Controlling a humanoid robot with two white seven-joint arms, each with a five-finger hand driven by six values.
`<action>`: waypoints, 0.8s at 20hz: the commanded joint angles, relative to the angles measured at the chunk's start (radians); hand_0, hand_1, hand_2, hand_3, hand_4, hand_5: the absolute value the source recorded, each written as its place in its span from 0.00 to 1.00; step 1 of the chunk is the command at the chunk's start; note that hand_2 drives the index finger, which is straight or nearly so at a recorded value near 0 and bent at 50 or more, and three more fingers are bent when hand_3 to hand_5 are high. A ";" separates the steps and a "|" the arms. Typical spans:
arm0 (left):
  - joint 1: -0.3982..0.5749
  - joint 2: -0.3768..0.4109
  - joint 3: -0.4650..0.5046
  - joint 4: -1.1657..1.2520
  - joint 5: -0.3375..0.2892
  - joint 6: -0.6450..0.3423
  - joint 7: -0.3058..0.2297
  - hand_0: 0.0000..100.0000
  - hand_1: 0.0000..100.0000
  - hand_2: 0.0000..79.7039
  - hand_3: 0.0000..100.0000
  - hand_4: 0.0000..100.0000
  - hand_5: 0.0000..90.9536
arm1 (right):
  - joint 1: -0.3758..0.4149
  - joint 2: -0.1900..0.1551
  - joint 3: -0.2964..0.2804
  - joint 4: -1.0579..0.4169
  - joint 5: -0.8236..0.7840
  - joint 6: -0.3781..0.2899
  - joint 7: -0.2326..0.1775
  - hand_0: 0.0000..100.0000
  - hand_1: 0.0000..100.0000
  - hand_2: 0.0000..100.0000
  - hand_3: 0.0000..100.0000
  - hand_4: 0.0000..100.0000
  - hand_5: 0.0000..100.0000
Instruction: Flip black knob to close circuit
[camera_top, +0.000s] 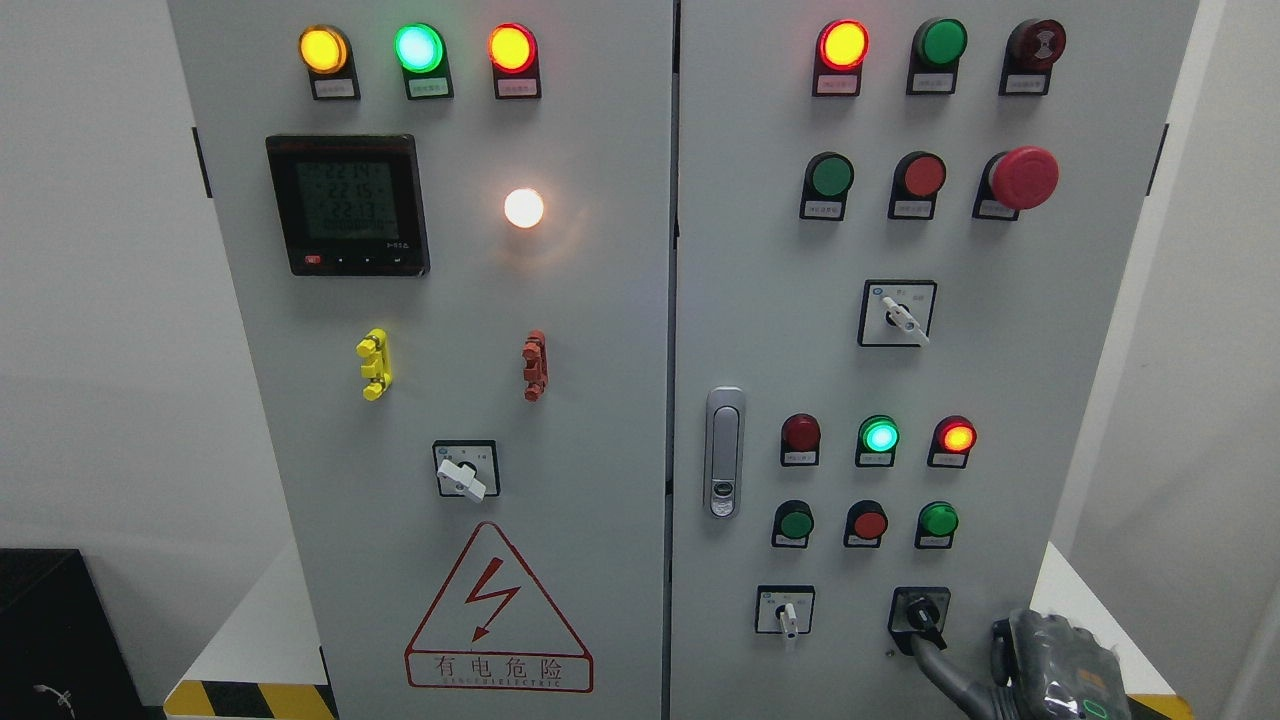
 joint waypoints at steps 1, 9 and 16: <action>0.000 0.000 -0.020 0.021 -0.022 0.001 0.001 0.00 0.00 0.00 0.00 0.00 0.00 | -0.002 -0.009 -0.009 -0.005 -0.001 -0.001 -0.003 0.00 0.15 0.78 0.95 0.78 0.80; 0.000 0.000 -0.020 0.021 -0.022 0.001 0.001 0.00 0.00 0.00 0.00 0.00 0.00 | 0.003 -0.011 -0.009 -0.006 -0.001 -0.004 -0.003 0.00 0.15 0.78 0.95 0.78 0.80; 0.000 0.000 -0.020 0.021 -0.022 0.001 0.001 0.00 0.00 0.00 0.00 0.00 0.00 | 0.001 -0.011 -0.020 -0.006 -0.001 -0.004 -0.003 0.00 0.15 0.78 0.95 0.78 0.80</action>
